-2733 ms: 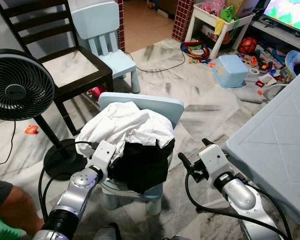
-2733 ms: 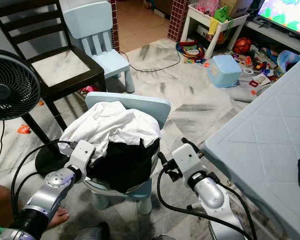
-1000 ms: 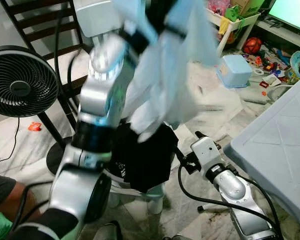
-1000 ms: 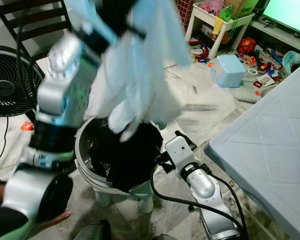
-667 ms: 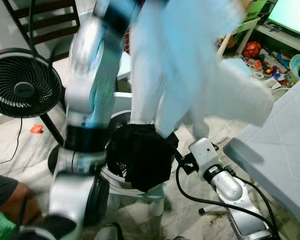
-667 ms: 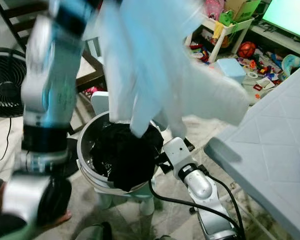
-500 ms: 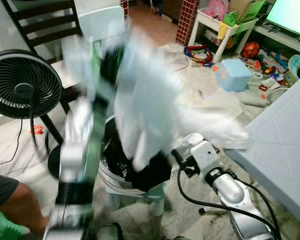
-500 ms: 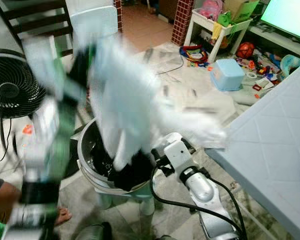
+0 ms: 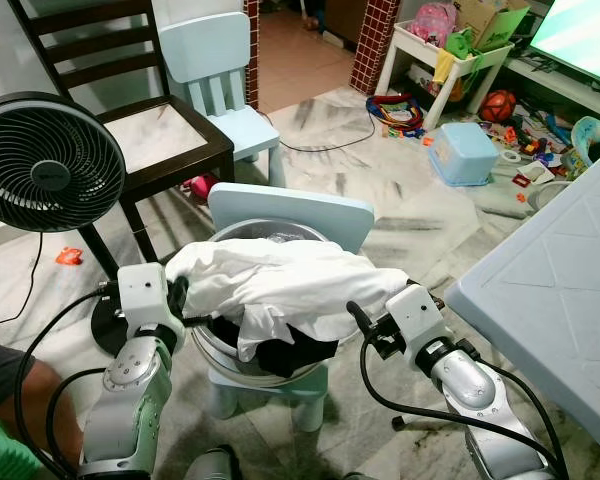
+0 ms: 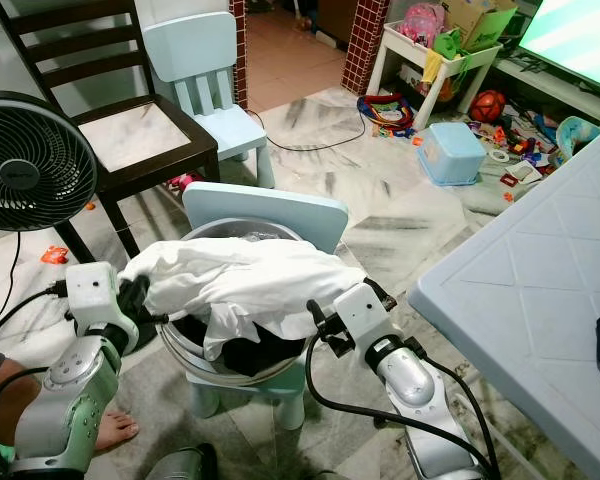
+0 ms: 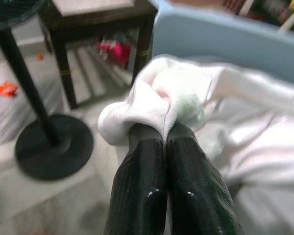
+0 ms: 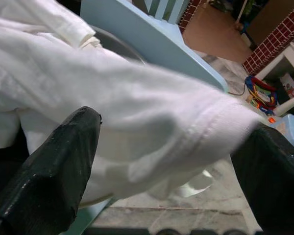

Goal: Hang hanger

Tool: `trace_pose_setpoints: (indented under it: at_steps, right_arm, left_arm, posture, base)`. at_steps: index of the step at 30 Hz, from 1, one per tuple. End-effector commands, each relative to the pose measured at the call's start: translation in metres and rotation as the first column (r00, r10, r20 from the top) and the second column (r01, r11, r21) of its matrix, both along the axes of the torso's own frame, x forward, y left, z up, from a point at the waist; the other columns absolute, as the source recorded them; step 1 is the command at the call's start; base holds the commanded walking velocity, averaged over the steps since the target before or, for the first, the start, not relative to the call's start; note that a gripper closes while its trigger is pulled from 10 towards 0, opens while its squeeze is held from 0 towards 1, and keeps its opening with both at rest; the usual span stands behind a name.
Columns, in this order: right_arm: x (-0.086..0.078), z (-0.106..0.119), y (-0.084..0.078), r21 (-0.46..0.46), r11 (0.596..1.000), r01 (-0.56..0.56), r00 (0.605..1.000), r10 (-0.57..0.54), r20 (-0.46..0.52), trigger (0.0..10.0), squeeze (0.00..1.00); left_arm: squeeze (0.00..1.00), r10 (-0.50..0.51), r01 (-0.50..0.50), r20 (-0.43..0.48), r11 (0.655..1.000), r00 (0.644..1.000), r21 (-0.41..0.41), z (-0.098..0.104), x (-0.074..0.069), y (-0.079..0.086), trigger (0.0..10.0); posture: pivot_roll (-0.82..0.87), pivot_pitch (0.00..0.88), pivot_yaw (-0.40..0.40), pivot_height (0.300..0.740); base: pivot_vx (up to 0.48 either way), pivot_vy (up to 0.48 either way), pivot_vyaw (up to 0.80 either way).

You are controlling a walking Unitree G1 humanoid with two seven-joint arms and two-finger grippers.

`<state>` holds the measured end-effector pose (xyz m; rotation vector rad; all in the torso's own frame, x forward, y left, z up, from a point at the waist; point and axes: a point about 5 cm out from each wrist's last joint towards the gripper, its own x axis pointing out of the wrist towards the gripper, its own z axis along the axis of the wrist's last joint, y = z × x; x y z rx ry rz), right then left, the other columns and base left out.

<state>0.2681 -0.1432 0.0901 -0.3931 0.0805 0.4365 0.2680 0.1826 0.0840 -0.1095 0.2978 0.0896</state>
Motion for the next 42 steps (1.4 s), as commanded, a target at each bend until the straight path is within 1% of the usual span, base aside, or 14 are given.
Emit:
trace_pose_setpoints:
  at_steps: [1,8,9,11,12,14,15,19,21,28,33,34,36,42]
  right_arm:
    - [-0.002,0.002,-0.004,-0.005,1.0,0.009,1.0,-0.009,0.003,10.0,0.0]
    - [-0.006,-0.001,-0.007,-0.012,1.0,0.007,1.0,-0.007,-0.02,10.0,0.0]
    - [-0.008,-0.003,-0.011,-0.025,1.0,0.001,0.999,-0.002,-0.041,10.0,0.0]
    - [-0.013,-0.009,-0.02,-0.059,0.998,-0.001,0.996,-0.004,-0.09,10.0,0.0]
    - [-0.017,-0.011,-0.028,-0.067,0.998,0.007,0.993,-0.015,-0.118,10.0,0.0]
    - [-0.022,-0.014,-0.039,-0.081,0.996,0.021,0.989,-0.033,-0.142,10.0,0.0]
    - [-0.023,-0.014,-0.041,-0.086,0.996,0.025,0.989,-0.037,-0.143,10.0,0.0]
    - [-0.025,-0.014,-0.045,-0.092,0.995,0.03,0.988,-0.043,-0.146,10.0,0.0]
    - [-0.025,-0.013,-0.042,-0.09,0.996,0.028,0.988,-0.041,-0.148,10.0,0.0]
    - [-0.023,-0.01,-0.037,-0.083,0.996,0.012,0.99,-0.024,-0.137,10.0,0.0]
    - [-0.02,-0.01,-0.039,-0.084,0.996,0.021,0.991,-0.032,-0.134,10.0,0.0]
    - [-0.018,-0.009,-0.037,-0.083,0.996,0.02,0.991,-0.031,-0.131,10.0,0.0]
    - [-0.018,-0.009,-0.036,-0.08,0.997,0.018,0.991,-0.028,-0.129,10.0,0.0]
    - [-0.016,-0.009,-0.029,-0.074,0.997,0.004,0.993,-0.013,-0.119,10.0,0.0]
  left_arm:
    - [0.0,0.027,-0.028,-0.072,1.0,0.997,-0.001,-0.007,-0.007,0.0,0.0]
    - [0.0,0.164,-0.156,-0.146,0.986,0.976,0.061,-0.017,-0.024,0.019,0.0]
    - [0.0,0.165,-0.151,-0.141,0.983,0.976,0.102,-0.016,-0.026,0.022,1.2]
    - [0.0,0.153,-0.13,-0.162,0.981,0.975,0.144,-0.019,-0.034,0.024,9.1]
    - [0.0,0.153,-0.127,-0.185,0.981,0.971,0.146,-0.022,-0.041,0.026,10.0]
    - [0.09,0.139,-0.108,-0.205,0.981,0.969,0.159,-0.025,-0.051,0.027,10.0]
    - [1.0,0.135,-0.098,-0.203,0.978,0.97,0.182,-0.025,-0.053,0.028,10.0]
    - [1.0,0.109,-0.056,-0.201,0.966,0.973,0.251,-0.027,-0.06,0.03,10.0]
    - [1.0,0.001,0.07,-0.204,0.936,0.979,0.344,-0.028,-0.059,0.026,10.0]
    - [1.0,-0.108,0.207,-0.336,0.938,0.936,0.277,-0.041,-0.073,0.022,10.0]
    - [1.0,-0.08,0.167,-0.24,0.916,0.968,0.366,-0.026,-0.076,0.033,10.0]
    - [1.0,-0.13,0.167,-0.118,0.897,0.985,0.41,-0.005,-0.063,0.027,10.0]
    - [1.0,-0.157,0.164,-0.051,0.89,0.986,0.425,0.008,-0.053,0.022,10.0]
    - [1.0,-0.218,0.183,0.047,0.903,0.975,0.389,0.029,-0.006,0.009,10.0]
  posture:
    - [0.03,0.14,-0.077,0.74]
    - [0.04,0.143,-0.077,0.74]
    - [0.04,0.143,-0.077,0.74]
    - [0.04,0.142,-0.077,0.74]
    - [0.04,0.142,-0.076,0.74]
    - [0.04,0.144,-0.075,0.74]
    - [0.04,0.144,-0.075,0.74]
    - [0.04,0.145,-0.074,0.74]
    - [0.04,0.143,-0.076,0.74]
    - [0.04,0.144,-0.077,0.74]
    - [0.05,0.143,-0.078,0.74]
    - [0.05,0.145,-0.079,0.74]
    - [0.05,0.144,-0.081,0.74]
    - [0.04,0.137,-0.078,0.74]
  base:
    - [0.0,0.0,0.0]
    - [0.0,0.0,0.0]
    - [0.0,0.0,0.0]
    - [0.0,0.0,0.0]
    - [0.0,0.0,0.0]
    - [0.0,0.0,0.0]
    - [0.0,0.0,0.0]
    - [0.0,0.0,0.0]
    - [0.0,0.0,0.0]
    - [0.0,0.0,0.0]
    - [0.0,0.0,0.0]
    - [0.0,0.0,0.0]
    - [0.0,0.0,0.0]
    - [0.0,0.0,0.0]
